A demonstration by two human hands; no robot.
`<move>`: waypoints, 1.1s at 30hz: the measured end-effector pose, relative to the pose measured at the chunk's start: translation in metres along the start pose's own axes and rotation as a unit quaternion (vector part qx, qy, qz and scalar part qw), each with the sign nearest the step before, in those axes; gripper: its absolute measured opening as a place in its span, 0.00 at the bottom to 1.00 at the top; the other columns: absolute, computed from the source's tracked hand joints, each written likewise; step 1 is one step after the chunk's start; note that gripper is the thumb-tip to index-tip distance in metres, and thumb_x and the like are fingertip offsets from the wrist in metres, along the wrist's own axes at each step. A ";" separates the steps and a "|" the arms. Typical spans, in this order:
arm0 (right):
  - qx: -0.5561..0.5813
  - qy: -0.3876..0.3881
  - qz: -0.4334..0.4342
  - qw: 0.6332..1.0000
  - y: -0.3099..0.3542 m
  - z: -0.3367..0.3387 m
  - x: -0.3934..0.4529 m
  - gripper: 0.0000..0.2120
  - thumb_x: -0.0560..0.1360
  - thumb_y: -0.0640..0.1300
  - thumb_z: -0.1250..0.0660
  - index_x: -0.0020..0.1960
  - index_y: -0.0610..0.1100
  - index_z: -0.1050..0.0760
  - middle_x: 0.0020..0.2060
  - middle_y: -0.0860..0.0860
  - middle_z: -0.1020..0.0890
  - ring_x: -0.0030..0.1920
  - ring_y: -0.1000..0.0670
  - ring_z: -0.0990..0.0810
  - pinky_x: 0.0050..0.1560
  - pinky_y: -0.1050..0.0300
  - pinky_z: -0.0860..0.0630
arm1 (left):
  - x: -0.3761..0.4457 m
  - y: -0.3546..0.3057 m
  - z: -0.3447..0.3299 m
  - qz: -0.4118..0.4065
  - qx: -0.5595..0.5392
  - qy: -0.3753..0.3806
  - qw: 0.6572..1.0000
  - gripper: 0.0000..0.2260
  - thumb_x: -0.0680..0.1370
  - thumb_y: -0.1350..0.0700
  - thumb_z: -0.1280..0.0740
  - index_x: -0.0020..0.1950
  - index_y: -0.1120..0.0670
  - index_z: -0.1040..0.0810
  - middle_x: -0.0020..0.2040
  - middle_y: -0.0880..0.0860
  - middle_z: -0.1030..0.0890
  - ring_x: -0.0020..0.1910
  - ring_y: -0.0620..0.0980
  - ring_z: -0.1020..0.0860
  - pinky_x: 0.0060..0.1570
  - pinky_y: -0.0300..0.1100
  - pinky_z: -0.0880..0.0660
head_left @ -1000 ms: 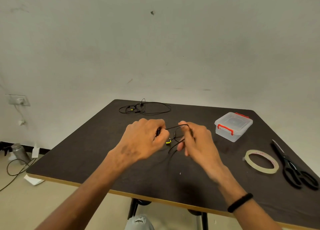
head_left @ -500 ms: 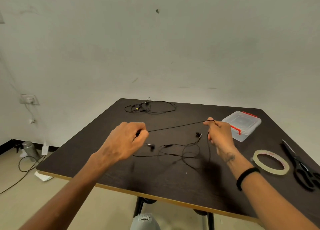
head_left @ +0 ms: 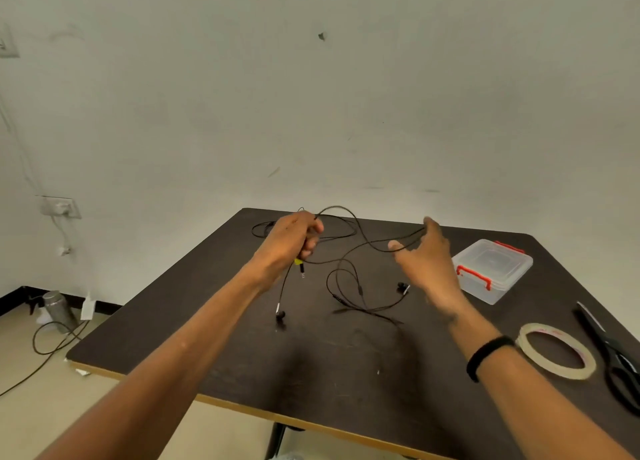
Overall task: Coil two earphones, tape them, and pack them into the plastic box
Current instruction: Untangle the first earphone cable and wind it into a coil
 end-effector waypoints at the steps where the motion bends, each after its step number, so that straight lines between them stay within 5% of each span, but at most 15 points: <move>1: -0.013 -0.028 0.046 0.998 0.015 0.004 -0.015 0.40 0.79 0.49 0.27 0.84 0.48 0.45 0.76 0.44 0.34 0.66 0.44 0.22 0.60 0.52 0.24 | 0.005 -0.004 -0.004 0.009 -0.031 -0.002 0.999 0.10 0.83 0.57 0.44 0.47 0.55 0.24 0.31 0.50 0.28 0.29 0.47 0.32 0.32 0.40 0.33; 4: 0.055 -0.065 0.135 0.987 0.043 0.008 -0.050 0.27 0.79 0.47 0.28 0.77 0.50 0.31 0.67 0.51 0.26 0.58 0.54 0.20 0.58 0.58 0.21 | 0.013 -0.015 -0.014 0.039 -0.106 -0.013 0.994 0.10 0.83 0.58 0.44 0.48 0.55 0.24 0.30 0.51 0.26 0.29 0.49 0.31 0.34 0.42 0.32; 8: 0.033 0.067 0.192 0.979 0.058 -0.032 -0.066 0.23 0.76 0.52 0.23 0.69 0.55 0.23 0.58 0.59 0.19 0.56 0.60 0.19 0.46 0.72 0.23 | 0.011 -0.030 -0.025 0.027 -0.122 0.005 0.992 0.09 0.84 0.57 0.44 0.50 0.55 0.24 0.32 0.52 0.23 0.31 0.50 0.27 0.38 0.44 0.27; 14: 0.046 0.077 0.229 0.969 0.068 -0.048 -0.067 0.07 0.79 0.50 0.26 0.55 0.51 0.13 0.46 0.58 0.14 0.48 0.59 0.17 0.47 0.63 0.21 | 0.006 -0.040 -0.029 0.006 -0.150 0.017 0.989 0.10 0.85 0.58 0.45 0.52 0.56 0.25 0.33 0.52 0.21 0.33 0.51 0.25 0.41 0.45 0.26; 18: -0.037 0.125 0.304 0.944 0.074 -0.064 -0.074 0.08 0.80 0.48 0.27 0.56 0.46 0.14 0.46 0.60 0.19 0.46 0.61 0.20 0.46 0.69 0.26 | 0.009 -0.041 -0.022 0.009 -0.146 -0.004 0.989 0.11 0.86 0.59 0.46 0.52 0.55 0.25 0.33 0.52 0.21 0.33 0.51 0.24 0.40 0.44 0.26; 22: -0.168 0.125 0.373 0.904 0.073 -0.073 -0.079 0.09 0.82 0.46 0.29 0.57 0.44 0.15 0.48 0.54 0.21 0.47 0.55 0.21 0.49 0.61 0.22 | 0.014 -0.044 -0.016 0.003 -0.121 -0.011 0.993 0.11 0.87 0.59 0.46 0.52 0.55 0.25 0.32 0.52 0.21 0.32 0.50 0.24 0.38 0.43 0.27; 30: -0.263 0.023 0.248 0.932 0.055 -0.046 0.024 0.11 0.80 0.35 0.35 0.41 0.35 0.17 0.40 0.40 0.16 0.42 0.41 0.16 0.48 0.45 0.18 | 0.020 -0.032 -0.002 0.063 -0.109 -0.059 0.990 0.11 0.85 0.60 0.46 0.52 0.54 0.24 0.30 0.50 0.27 0.29 0.48 0.32 0.34 0.43 0.33; 33: -0.256 0.068 0.208 0.942 0.059 -0.044 0.059 0.12 0.78 0.35 0.30 0.61 0.37 0.17 0.59 0.40 0.16 0.59 0.40 0.17 0.62 0.48 0.21 | 0.013 -0.012 0.000 0.152 -0.245 -0.075 0.955 0.11 0.83 0.63 0.47 0.54 0.57 0.26 0.31 0.51 0.31 0.28 0.48 0.36 0.33 0.42 0.37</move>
Point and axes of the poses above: each hand's wrist, its own x-axis towards the middle knuckle, its own z-axis out of the back of the hand, y = z × x, the point moved 10 cm from there along x, towards the middle knuckle
